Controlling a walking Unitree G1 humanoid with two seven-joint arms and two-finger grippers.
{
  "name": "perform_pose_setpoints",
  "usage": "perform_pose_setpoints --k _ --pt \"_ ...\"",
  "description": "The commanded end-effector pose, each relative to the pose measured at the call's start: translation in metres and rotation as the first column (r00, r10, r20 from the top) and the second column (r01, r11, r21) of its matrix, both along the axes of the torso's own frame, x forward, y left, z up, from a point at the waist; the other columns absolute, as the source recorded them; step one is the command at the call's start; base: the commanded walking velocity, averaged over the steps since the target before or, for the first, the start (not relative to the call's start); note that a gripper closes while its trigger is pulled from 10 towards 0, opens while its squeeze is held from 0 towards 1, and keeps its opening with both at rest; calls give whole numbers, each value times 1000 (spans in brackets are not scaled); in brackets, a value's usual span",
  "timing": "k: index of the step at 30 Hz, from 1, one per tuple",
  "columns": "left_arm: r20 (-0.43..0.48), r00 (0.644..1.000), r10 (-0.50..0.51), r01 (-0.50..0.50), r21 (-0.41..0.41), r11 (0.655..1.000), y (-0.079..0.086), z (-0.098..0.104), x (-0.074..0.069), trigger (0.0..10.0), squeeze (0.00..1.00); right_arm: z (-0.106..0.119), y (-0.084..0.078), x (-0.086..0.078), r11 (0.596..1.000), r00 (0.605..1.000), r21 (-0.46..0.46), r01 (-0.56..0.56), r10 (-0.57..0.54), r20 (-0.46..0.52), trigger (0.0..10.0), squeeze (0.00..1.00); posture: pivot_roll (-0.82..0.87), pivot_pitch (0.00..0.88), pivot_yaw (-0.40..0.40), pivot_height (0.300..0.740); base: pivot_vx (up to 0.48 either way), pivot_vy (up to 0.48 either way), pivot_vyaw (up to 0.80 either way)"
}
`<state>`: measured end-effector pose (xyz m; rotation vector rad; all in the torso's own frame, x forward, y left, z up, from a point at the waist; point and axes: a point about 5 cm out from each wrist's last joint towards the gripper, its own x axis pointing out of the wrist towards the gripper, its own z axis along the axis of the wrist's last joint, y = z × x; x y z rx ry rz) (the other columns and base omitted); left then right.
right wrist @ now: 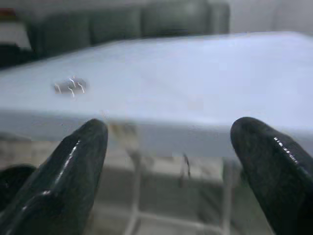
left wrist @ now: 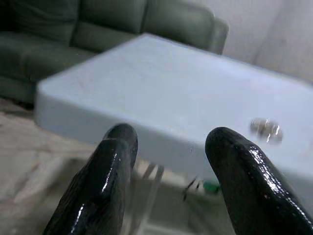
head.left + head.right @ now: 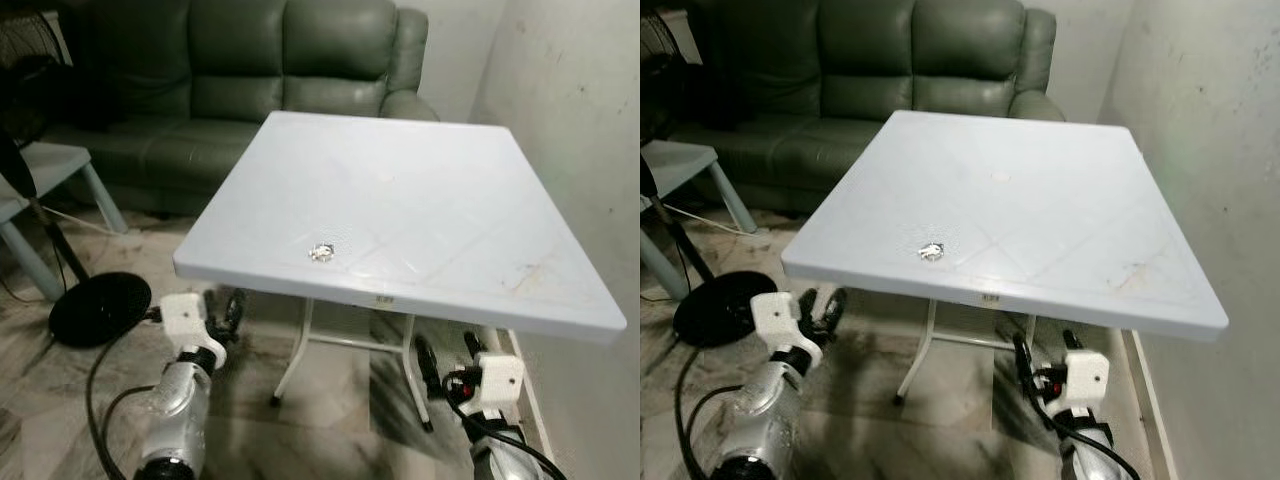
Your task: Hang keys on a hook
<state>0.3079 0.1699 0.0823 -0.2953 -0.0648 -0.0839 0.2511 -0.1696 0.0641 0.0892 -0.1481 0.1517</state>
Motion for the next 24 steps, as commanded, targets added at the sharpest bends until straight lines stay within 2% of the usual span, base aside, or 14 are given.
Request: perform_pose_setpoints --k 1,2,3,7,13,15,24 --pt "21 1000 -3 3 -23 1000 0 15 3 10000 0 14 4 3 1000 1000 7 -7 6 31 10000 0 -9 0 -6 740 0 0 0" --pt "23 1000 -12 12 -19 1000 -1 18 4 10000 0 17 5 3 1000 999 7 -8 8 37 10000 0 -9 0 -6 740 0 0 0" --pt "27 999 -40 38 45 998 -4 26 5 10000 0 28 9 5 1000 998 18 -17 15 66 10000 0 -9 0 -5 740 0 0 0" --pt "22 997 -78 76 87 993 -6 30 2 10000 0 43 13 8 999 995 4 -34 33 97 10000 0 -8 0 -3 740 0 0 0" --pt "9 995 -103 102 88 991 -5 33 -2 10000 0 47 11 7 999 996 -24 -28 30 82 10000 0 -8 0 -3 740 0 0 0" --pt "17 990 -141 139 89 986 -9 38 -8 10000 0 51 10 3 999 997 -17 -31 33 68 10000 0 -7 0 -4 740 0 0 0" --pt "-16 988 -152 153 77 985 -10 35 -14 10000 0 53 5 -2 999 998 -34 -38 39 41 10000 0 -7 0 -8 740 0 0 0"
